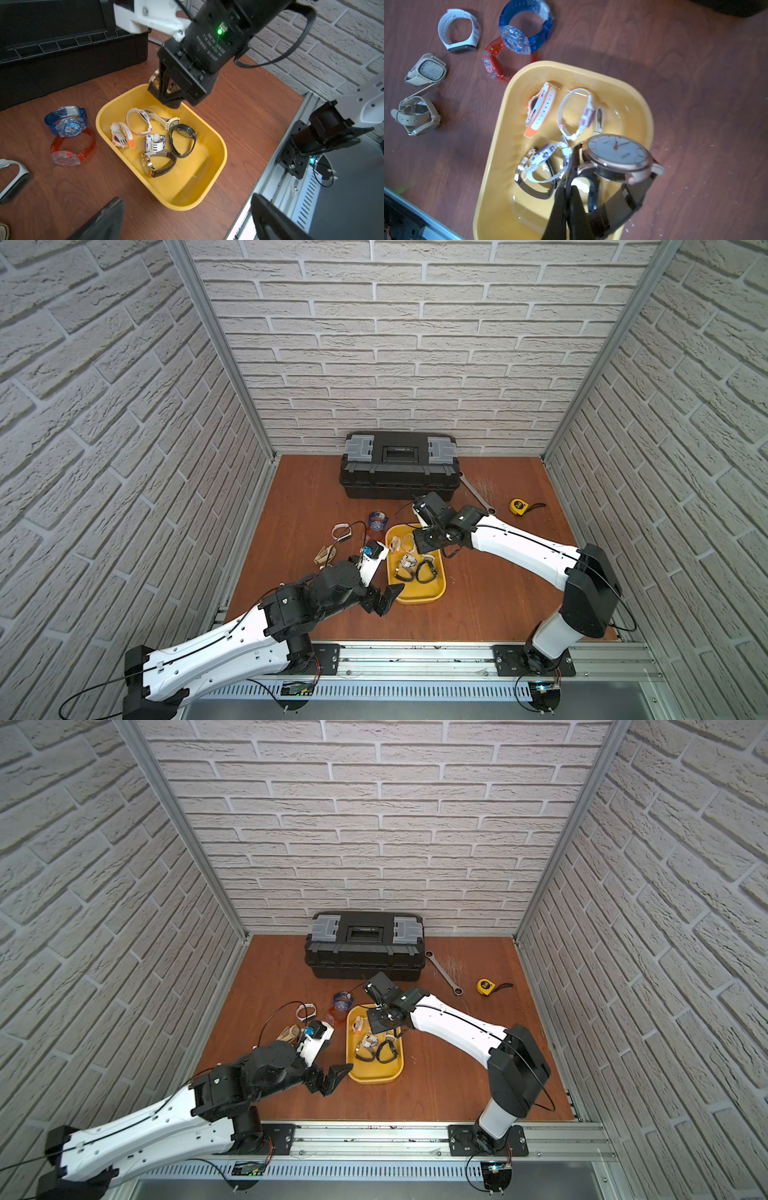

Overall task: Put the watch into the storage box
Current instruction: Place the watch in the storage box.

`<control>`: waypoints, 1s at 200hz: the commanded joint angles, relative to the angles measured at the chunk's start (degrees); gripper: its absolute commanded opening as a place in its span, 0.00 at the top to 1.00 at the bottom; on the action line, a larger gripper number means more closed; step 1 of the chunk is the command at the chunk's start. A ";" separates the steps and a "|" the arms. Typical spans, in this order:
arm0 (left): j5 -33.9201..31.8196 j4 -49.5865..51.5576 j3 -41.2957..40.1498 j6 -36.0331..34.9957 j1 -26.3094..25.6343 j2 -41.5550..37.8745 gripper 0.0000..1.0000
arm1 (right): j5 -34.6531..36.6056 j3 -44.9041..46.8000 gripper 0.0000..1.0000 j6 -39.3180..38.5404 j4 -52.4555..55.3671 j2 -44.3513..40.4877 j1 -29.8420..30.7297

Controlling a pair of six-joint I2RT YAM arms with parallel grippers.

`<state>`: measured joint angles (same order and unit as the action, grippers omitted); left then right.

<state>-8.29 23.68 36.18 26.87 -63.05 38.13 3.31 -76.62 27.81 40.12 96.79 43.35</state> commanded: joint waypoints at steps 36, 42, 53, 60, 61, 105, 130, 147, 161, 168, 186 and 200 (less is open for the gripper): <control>-1.54 -0.04 -1.20 1.10 0.48 -1.04 0.02 | -1.11 -2.40 0.98 2.47 -0.52 7.44 0.31; -1.61 -0.04 -1.33 1.06 0.52 -1.04 0.02 | -1.16 -2.32 0.98 2.53 -0.76 8.03 0.29; -1.59 -0.02 -1.38 1.07 0.64 -0.96 0.02 | -1.03 -2.10 0.98 2.59 -1.16 9.02 0.11; -1.72 -0.04 -1.43 1.10 0.54 -0.97 0.02 | -0.95 -2.13 0.98 2.60 -1.24 9.65 -0.21; -1.68 -0.04 -1.45 1.09 0.55 -0.96 0.02 | -0.90 -2.13 0.98 2.60 -1.26 9.73 -0.20; -1.99 0.44 -1.20 1.25 0.64 -1.04 0.02 | 2.35 -3.08 0.97 1.90 -0.40 11.73 -1.56; -2.30 0.50 -1.24 1.35 0.64 -0.98 0.02 | 2.89 -3.69 0.91 1.28 -0.31 12.49 -1.72; -2.25 0.64 -1.19 1.27 0.69 -0.78 0.02 | 2.66 -3.77 0.83 1.11 -0.75 12.75 -1.77; -2.26 0.58 -1.09 1.38 0.83 -0.63 0.02 | 2.74 -3.80 0.73 1.02 -0.92 12.52 -1.77; -2.25 0.62 -1.07 1.35 0.91 -0.61 0.02 | 2.76 -3.74 0.69 1.02 -1.02 12.31 -1.73; -2.31 0.84 -0.98 1.47 1.00 -0.73 0.02 | 2.92 -3.43 0.60 0.99 -1.16 10.69 -1.73; -2.43 0.88 -0.99 1.67 1.15 -0.78 0.02 | 2.84 -2.66 0.57 1.06 -1.65 8.74 -1.61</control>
<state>-9.91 25.39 35.46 28.16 -62.50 37.71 5.17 -79.29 29.15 39.46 109.19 41.78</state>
